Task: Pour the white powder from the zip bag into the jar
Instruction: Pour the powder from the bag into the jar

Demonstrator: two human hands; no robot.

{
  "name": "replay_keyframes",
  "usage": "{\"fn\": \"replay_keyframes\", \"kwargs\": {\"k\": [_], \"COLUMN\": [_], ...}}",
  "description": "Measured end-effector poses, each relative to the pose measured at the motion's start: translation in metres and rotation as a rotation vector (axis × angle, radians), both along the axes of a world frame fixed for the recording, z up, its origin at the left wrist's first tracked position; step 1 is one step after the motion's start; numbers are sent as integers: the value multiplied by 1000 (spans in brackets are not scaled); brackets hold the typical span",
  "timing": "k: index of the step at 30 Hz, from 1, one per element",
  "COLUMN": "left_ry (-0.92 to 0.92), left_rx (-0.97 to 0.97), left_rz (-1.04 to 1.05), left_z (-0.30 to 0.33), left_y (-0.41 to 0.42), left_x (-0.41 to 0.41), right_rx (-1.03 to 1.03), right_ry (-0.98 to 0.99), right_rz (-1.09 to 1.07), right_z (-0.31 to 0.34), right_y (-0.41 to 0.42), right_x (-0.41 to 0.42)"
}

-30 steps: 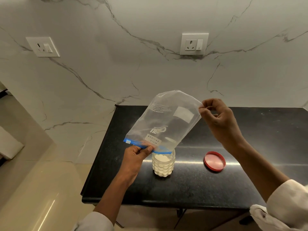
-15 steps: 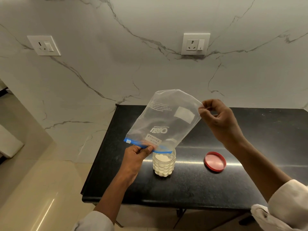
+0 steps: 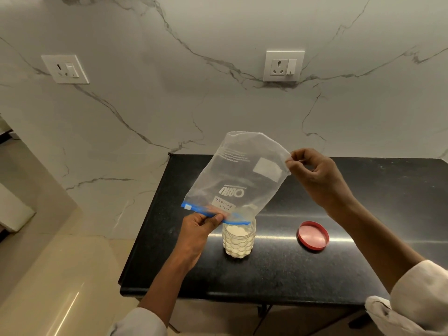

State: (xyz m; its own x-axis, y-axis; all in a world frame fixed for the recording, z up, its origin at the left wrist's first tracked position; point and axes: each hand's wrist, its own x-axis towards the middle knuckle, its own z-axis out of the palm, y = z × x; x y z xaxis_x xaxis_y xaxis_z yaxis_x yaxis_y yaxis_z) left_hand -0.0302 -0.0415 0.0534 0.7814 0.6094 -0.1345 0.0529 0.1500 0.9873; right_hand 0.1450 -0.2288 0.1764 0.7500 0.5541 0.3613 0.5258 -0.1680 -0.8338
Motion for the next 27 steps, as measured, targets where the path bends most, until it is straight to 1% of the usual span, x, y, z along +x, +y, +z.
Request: {"fn": "replay_keyframes", "kwargs": {"k": [1, 5, 11, 16, 18, 20, 22, 25, 27], "left_ry": [0, -3, -3, 8, 6, 7, 5, 7, 14], "left_rx": [-6, -23, 3, 15, 10, 7, 2, -5, -1], "left_rz": [5, 2, 3, 3, 3, 6, 6, 5, 11], "left_z": [0, 0, 1, -2, -2, -1, -2, -2, -2], "left_y": [0, -1, -1, 1, 0, 0, 0, 1, 1], "left_x": [0, 0, -1, -1, -1, -1, 0, -1, -1], "right_rx": [-5, 84, -17, -62, -15, 27, 25, 0, 24], "right_ry": [8, 10, 169, 232, 224, 152, 101, 118, 93], "right_rz": [6, -19, 60, 150, 141, 88, 69, 107, 90], "right_z": [-1, 3, -1, -5, -7, -7, -7, -6, -8], "right_y": [0, 0, -1, 1, 3, 3, 3, 3, 2], "right_x": [0, -2, -2, -3, -3, -3, -2, 0, 2]}}
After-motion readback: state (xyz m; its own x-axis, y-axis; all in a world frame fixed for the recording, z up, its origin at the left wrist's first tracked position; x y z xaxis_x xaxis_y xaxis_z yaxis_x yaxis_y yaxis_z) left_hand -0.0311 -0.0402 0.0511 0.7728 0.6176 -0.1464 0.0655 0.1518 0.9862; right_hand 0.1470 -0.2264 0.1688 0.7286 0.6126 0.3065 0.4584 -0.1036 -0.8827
